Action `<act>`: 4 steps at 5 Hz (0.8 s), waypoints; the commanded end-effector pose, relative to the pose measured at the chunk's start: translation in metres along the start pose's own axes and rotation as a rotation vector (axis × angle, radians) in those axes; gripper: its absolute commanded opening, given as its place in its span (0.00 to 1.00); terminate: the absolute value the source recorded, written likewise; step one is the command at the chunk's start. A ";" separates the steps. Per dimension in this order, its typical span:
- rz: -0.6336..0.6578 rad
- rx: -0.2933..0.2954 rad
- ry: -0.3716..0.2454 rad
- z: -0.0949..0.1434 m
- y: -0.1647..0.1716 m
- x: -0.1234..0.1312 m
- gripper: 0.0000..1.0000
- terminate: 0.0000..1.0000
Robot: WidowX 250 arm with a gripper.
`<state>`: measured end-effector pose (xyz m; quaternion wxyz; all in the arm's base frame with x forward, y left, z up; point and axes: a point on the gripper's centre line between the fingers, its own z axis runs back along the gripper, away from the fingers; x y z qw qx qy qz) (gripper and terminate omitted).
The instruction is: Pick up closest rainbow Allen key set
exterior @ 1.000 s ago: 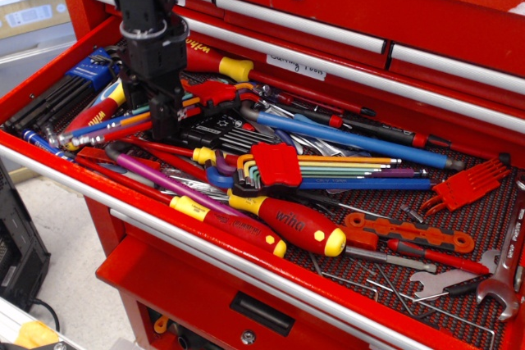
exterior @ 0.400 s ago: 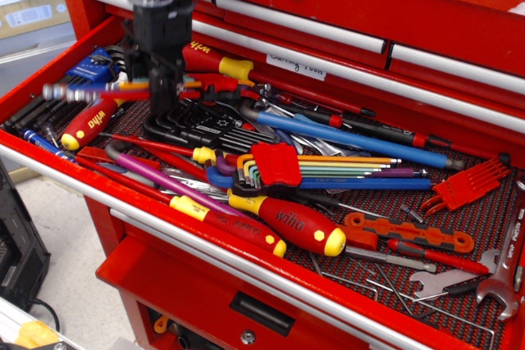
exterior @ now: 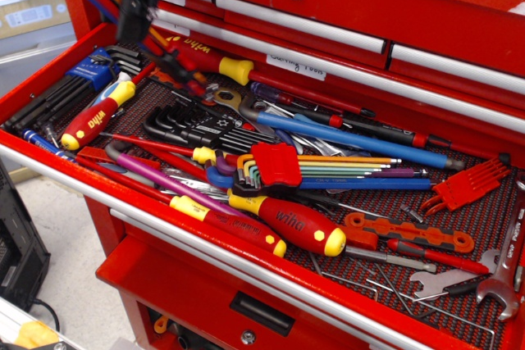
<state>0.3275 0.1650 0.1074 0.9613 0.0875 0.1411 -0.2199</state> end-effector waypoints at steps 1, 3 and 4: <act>0.004 0.120 -0.002 0.065 0.000 -0.001 0.00 0.00; 0.102 0.165 0.084 0.108 -0.018 -0.014 0.00 0.00; 0.195 0.227 0.034 0.120 -0.034 -0.025 0.00 1.00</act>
